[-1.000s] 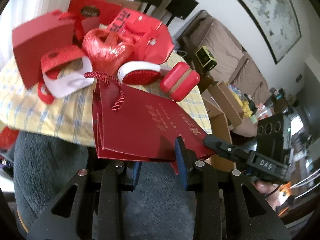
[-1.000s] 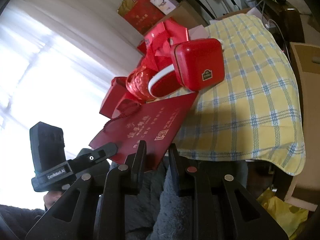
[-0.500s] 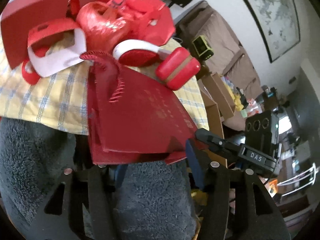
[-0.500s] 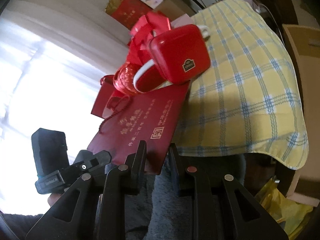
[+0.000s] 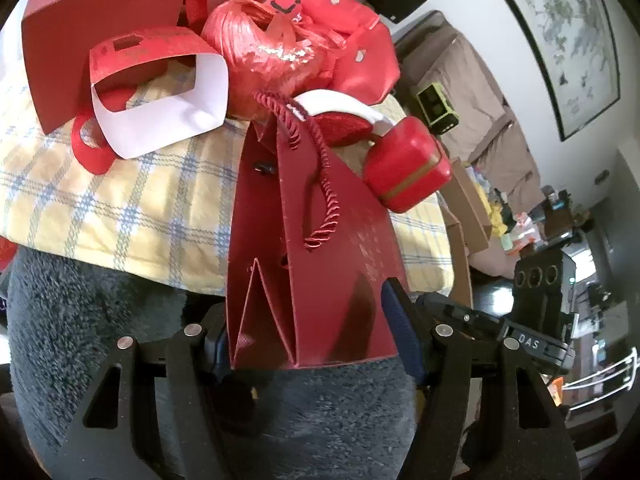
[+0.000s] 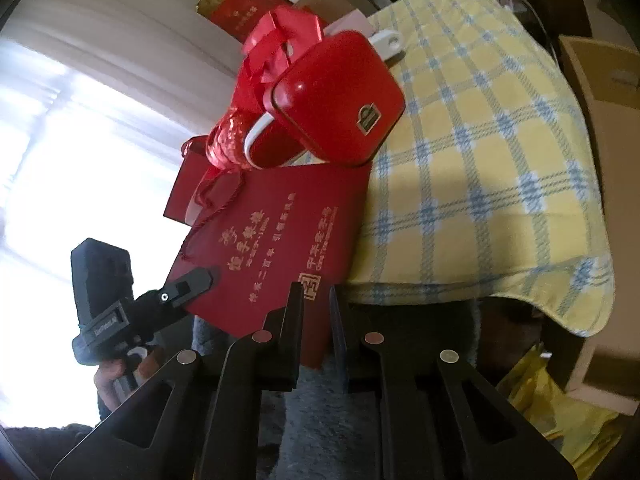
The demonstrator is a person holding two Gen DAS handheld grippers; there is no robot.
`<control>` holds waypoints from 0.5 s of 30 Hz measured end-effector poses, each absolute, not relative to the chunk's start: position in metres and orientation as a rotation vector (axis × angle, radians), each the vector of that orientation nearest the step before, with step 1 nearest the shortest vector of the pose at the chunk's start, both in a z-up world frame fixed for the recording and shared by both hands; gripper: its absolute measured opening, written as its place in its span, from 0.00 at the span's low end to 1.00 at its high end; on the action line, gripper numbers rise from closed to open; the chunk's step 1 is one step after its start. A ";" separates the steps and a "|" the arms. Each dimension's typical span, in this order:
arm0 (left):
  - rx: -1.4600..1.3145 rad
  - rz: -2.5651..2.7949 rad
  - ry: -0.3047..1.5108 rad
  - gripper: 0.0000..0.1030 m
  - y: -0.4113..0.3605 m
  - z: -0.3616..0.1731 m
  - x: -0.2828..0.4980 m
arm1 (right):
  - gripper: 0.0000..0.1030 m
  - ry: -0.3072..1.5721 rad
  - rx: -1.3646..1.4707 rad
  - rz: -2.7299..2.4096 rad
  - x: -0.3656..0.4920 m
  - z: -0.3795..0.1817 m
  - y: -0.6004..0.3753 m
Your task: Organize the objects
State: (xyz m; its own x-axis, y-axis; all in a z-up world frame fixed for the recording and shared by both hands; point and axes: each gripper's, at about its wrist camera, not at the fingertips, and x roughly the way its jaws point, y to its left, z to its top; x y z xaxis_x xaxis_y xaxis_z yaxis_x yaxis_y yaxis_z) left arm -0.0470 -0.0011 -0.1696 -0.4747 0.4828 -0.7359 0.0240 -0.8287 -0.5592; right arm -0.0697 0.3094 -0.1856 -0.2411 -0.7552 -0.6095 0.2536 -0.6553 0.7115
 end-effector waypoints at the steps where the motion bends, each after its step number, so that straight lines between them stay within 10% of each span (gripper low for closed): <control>1: -1.414 2.380 -0.739 0.58 -0.001 -0.169 -0.047 | 0.22 -0.622 1.354 -1.952 -0.069 -0.187 0.307; 4: -1.372 2.436 -0.703 0.58 -0.003 -0.167 -0.045 | 0.50 -0.598 1.353 -1.970 -0.067 -0.188 0.304; 15: -1.382 2.440 -0.678 0.54 0.001 -0.179 -0.051 | 0.57 -0.576 1.330 -1.961 -0.064 -0.192 0.302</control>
State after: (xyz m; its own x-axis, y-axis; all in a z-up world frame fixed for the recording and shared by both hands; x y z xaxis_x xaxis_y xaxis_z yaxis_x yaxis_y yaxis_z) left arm -0.0507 0.0007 -0.1791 -0.5160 0.4362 -0.7372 0.0065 -0.8586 -0.5126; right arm -0.0643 0.3022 -0.1919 -0.2382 -0.7470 -0.6207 0.2928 -0.6646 0.6874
